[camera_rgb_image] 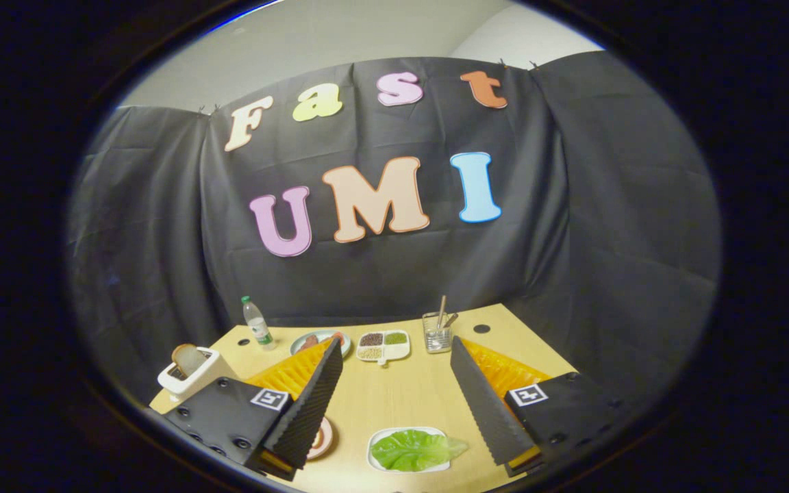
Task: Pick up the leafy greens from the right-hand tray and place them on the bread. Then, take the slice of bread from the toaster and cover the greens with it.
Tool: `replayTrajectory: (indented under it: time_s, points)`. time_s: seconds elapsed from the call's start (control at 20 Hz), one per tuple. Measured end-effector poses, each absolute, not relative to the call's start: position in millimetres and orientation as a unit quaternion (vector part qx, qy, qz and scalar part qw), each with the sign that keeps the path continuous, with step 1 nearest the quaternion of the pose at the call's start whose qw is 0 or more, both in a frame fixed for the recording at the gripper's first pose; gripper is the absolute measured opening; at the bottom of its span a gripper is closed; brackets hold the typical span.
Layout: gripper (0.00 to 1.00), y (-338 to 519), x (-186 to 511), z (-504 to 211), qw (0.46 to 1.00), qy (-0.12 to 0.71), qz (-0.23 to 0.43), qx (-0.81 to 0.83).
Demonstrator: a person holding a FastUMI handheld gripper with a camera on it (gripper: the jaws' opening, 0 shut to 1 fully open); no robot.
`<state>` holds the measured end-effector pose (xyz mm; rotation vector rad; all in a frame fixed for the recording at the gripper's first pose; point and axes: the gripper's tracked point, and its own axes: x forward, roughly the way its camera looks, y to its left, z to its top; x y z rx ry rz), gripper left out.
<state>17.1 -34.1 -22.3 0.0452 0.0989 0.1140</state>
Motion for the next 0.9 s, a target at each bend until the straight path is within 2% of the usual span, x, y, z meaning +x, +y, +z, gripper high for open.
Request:
replayTrajectory:
  time_s: [0.45, 0.7, 0.9]
  points:
    - [1.00, -54.9, 17.1, -80.4, 0.978, 0.169, 0.118, -0.029]
    - [1.00, -57.4, 12.9, -134.0, 0.952, 0.257, 0.160, -0.051]
    - [1.00, -81.7, 13.6, -185.8, 0.922, 0.348, 0.161, -0.051]
